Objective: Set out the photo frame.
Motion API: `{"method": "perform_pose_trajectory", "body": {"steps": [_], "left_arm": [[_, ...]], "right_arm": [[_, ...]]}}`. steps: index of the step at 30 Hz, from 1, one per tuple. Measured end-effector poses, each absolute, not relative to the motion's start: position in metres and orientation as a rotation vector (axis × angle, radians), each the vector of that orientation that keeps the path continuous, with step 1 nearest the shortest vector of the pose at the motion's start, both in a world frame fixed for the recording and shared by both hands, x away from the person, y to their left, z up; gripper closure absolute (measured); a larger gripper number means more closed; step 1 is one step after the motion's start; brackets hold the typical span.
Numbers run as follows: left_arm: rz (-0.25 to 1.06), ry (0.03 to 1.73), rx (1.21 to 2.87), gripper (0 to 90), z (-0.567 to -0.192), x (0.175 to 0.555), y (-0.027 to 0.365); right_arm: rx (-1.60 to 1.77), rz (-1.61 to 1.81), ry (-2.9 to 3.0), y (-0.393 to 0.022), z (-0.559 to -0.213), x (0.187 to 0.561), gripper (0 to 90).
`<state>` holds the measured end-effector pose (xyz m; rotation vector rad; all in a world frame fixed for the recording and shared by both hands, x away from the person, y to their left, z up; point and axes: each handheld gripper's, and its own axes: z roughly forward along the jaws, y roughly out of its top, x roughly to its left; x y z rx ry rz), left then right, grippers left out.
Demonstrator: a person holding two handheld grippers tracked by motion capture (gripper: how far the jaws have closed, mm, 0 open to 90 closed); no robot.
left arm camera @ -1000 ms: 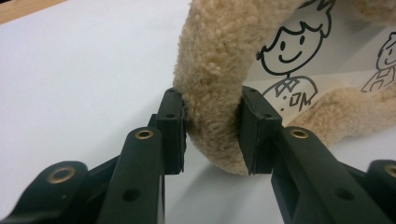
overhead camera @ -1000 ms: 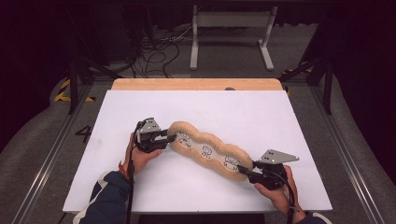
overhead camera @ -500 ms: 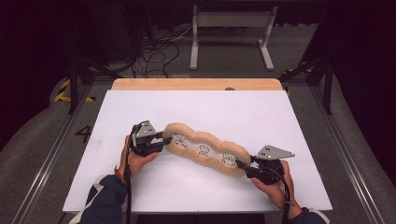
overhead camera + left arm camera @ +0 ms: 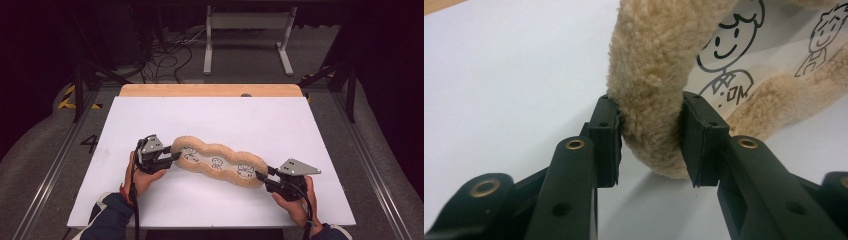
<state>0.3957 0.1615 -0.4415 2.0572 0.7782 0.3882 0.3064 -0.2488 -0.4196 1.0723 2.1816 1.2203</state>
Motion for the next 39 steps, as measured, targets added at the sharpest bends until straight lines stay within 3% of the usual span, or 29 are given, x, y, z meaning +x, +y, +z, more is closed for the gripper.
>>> {"method": "perform_pose_trajectory", "body": {"steps": [20, 39], "left_arm": [[0.402, 0.825, 2.029, 61.9, -0.444, 0.367, 0.168], [0.444, 0.848, 2.002, 61.2, -0.446, 0.355, 0.164]], "right_arm": [[1.058, 1.154, 2.146, -0.242, -0.42, 0.323, 65.6], [1.057, 1.107, 2.119, -0.238, -0.42, 0.333, 60.0]]}}
